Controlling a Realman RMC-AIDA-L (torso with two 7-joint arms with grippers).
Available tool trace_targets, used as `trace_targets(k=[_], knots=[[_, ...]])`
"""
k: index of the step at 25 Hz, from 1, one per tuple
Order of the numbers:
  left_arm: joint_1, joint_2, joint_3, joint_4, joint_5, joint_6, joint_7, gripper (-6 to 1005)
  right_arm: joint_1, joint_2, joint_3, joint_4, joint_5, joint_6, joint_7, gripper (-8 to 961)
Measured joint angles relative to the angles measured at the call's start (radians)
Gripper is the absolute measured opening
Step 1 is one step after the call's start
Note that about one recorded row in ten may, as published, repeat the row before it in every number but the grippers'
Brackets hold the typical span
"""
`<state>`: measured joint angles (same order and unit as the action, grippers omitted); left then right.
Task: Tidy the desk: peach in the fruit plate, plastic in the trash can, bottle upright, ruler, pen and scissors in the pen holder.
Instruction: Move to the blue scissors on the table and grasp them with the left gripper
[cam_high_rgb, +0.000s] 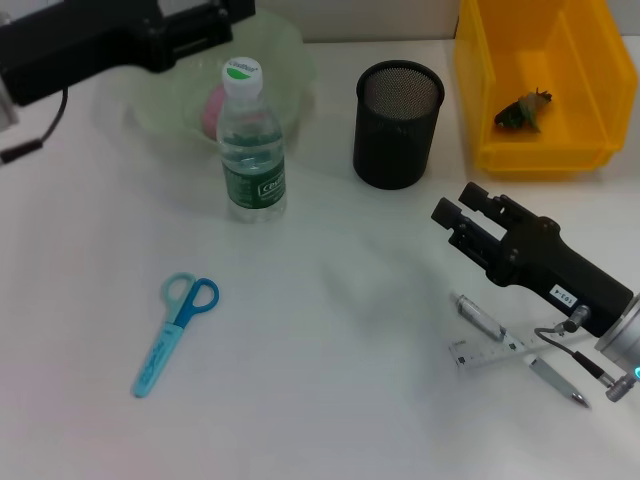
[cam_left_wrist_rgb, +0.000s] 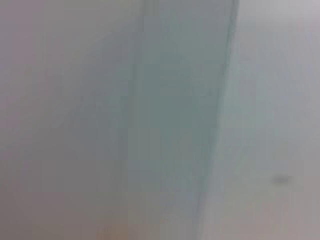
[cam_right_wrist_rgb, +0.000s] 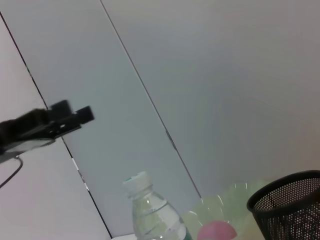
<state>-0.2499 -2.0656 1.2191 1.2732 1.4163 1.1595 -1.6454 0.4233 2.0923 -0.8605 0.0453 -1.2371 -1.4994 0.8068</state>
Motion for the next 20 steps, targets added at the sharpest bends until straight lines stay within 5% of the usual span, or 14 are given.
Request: trace_targets(k=[1, 2, 3, 7, 14, 20], knots=[[0.000, 0.000, 0.000, 0.000, 0.000, 0.000, 0.000, 787, 0.000, 0.000, 0.000, -0.001, 0.000, -0.001, 0.000, 574], [-0.046, 0.002, -0.110, -0.179, -0.085, 0.244, 0.070, 787, 0.000, 0.000, 0.000, -0.002, 0.000, -0.002, 0.000, 574], [-0.068, 0.003, -0.159, -0.251, -0.087, 0.341, 0.098, 787, 0.000, 0.000, 0.000, -0.003, 0.000, -0.002, 0.000, 575], [-0.105, 0.015, -0.242, -0.409, -0.053, 0.555, 0.215, 788, 0.002, 0.000, 0.000, -0.007, 0.000, -0.004, 0.000, 575], [-0.099, 0.022, -0.239, -0.453, 0.154, 0.614, 0.304, 789, 0.015, -0.005, -0.010, -0.015, -0.008, -0.015, 0.000, 575], [-0.082, 0.013, -0.269, -0.455, 0.168, 0.607, 0.306, 790, 0.013, -0.006, -0.011, -0.038, -0.011, -0.058, -0.003, 575]])
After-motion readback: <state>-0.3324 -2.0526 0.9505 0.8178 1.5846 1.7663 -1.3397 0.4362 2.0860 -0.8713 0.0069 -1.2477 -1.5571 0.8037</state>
